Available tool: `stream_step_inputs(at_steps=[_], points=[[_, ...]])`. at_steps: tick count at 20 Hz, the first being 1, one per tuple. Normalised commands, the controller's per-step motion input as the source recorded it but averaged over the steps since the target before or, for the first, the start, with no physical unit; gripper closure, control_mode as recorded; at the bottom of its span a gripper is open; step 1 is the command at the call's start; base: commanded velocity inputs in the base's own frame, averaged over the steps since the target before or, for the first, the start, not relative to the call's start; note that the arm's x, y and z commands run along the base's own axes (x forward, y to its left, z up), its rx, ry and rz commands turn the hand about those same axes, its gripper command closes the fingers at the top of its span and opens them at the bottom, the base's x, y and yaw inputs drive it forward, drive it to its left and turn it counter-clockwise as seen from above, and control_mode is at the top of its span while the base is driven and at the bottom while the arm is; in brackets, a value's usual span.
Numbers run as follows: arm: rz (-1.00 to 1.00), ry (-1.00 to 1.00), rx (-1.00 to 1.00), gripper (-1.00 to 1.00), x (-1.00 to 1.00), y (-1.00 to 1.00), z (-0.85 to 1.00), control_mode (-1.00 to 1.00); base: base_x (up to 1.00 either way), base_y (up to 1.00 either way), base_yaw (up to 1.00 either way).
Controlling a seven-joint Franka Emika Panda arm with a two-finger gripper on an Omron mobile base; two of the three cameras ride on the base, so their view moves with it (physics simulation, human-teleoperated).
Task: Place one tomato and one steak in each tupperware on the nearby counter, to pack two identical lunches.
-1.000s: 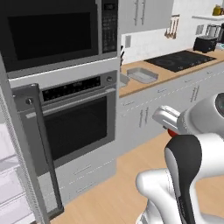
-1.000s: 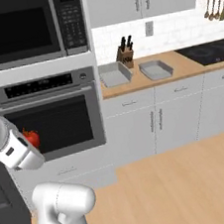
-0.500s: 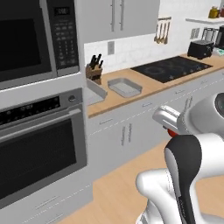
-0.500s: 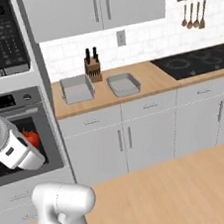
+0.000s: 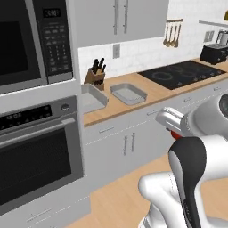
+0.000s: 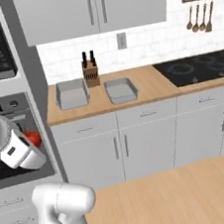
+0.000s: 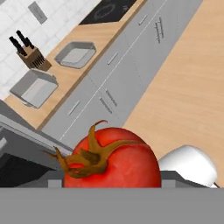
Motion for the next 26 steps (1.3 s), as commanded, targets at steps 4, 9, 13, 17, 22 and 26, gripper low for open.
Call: stream_step_inputs(at_steps=[4, 9, 13, 17, 22, 26], points=[[0.0, 0.0, 0.0, 1.0, 0.0, 0.0, 0.0, 1.0, 0.85, -0.86, 0.24], [0.0, 0.0, 0.0, 1.0, 0.0, 0.0, 0.0, 1.0, 0.98, -1.0, -0.1], [0.0, 0.0, 0.0, 1.0, 0.0, 0.0, 0.0, 1.0, 0.0, -0.91, -0.78], [0.0, 0.0, 0.0, 1.0, 0.0, 0.0, 0.0, 1.0, 0.27, -0.59, -0.68], [0.0, 0.0, 0.0, 1.0, 0.0, 0.0, 0.0, 1.0, 1.0, -0.29, -0.03], [0.0, 0.0, 0.0, 1.0, 0.0, 0.0, 0.0, 1.0, 1.0, -0.06, 0.19]])
